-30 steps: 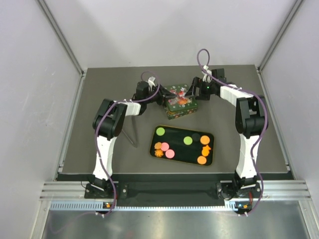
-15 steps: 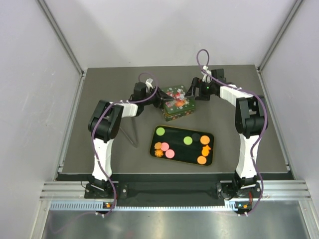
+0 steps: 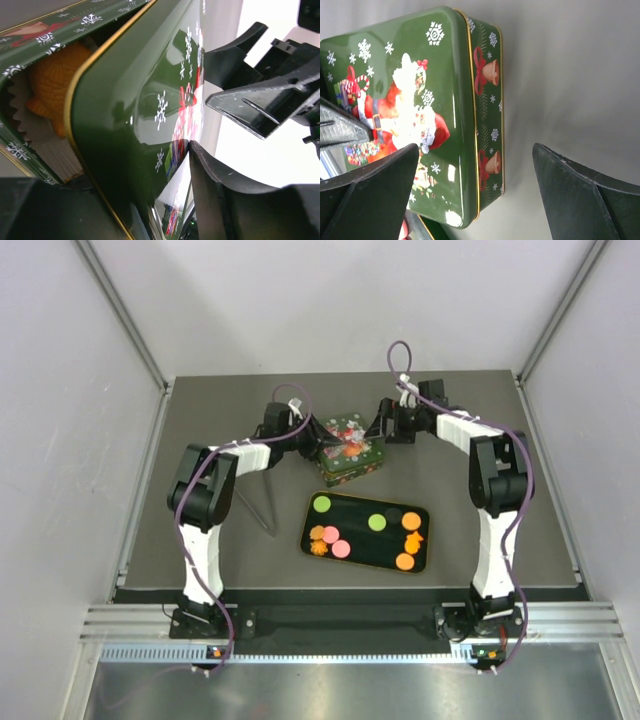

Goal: Pack the cookies

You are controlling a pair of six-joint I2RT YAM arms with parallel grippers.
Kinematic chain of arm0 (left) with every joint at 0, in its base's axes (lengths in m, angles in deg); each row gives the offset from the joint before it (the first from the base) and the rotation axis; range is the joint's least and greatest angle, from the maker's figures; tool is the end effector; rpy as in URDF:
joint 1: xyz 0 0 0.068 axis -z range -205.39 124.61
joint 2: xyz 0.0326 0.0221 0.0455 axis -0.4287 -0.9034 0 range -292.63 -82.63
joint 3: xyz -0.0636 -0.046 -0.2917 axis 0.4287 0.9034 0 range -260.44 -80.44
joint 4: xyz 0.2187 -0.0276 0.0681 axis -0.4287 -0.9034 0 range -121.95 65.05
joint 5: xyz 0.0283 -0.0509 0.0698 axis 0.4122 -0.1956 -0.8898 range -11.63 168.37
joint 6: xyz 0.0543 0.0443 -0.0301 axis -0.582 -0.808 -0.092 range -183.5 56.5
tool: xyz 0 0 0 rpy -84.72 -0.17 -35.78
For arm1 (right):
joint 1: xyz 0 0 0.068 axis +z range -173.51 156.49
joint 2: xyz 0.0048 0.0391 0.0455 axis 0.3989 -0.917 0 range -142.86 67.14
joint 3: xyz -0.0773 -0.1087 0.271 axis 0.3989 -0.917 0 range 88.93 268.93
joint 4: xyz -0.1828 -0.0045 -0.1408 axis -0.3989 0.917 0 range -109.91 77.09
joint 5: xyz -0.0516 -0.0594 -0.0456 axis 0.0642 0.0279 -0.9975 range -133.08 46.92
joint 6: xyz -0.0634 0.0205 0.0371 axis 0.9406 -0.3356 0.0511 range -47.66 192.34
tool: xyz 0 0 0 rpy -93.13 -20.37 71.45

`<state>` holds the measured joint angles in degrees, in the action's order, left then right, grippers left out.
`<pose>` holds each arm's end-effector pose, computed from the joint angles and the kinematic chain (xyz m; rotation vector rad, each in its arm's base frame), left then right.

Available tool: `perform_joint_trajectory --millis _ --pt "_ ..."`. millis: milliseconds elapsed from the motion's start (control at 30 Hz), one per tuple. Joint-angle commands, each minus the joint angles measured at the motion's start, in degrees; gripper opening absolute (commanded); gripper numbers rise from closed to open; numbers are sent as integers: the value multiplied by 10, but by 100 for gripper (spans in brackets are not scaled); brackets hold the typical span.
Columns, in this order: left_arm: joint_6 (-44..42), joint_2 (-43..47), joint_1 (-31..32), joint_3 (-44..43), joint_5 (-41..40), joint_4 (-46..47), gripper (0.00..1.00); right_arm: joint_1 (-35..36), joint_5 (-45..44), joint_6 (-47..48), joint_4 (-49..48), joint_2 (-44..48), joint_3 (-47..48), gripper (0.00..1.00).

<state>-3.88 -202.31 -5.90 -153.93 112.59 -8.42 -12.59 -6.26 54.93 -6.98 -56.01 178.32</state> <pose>0.4276 -0.1897 0.1946 -0.4025 2.3009 -1.3970 0.4607 0.1283 0.2003 -0.1791 2.3935 0.9991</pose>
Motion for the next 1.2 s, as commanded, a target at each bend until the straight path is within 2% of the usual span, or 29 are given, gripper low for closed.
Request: perform_joint_trajectory --millis 0,133,200,300,367,467,800,1167 --pt "-49 39 -10 -16 -26 -62 50 16 28 20 -21 -5 30 96" --pt "-71 59 -12 -17 -42 -94 53 25 29 20 -21 -8 33 97" --pt "-71 67 -12 -16 -46 -100 60 29 29 20 -23 -9 33 97" --pt "-66 75 -13 -8 -42 -92 59 34 30 16 -26 -12 35 97" --pt "-54 74 -16 -3 -25 -83 62 37 32 15 -27 -13 35 97" --pt "-44 73 -20 5 -12 -77 56 36 32 13 -27 -14 36 97" --pt "-33 104 -38 60 7 -41 59 46 25 13 -27 -9 38 97" --pt "-21 151 -81 132 26 -12 56 47 36 6 -21 -18 53 97"
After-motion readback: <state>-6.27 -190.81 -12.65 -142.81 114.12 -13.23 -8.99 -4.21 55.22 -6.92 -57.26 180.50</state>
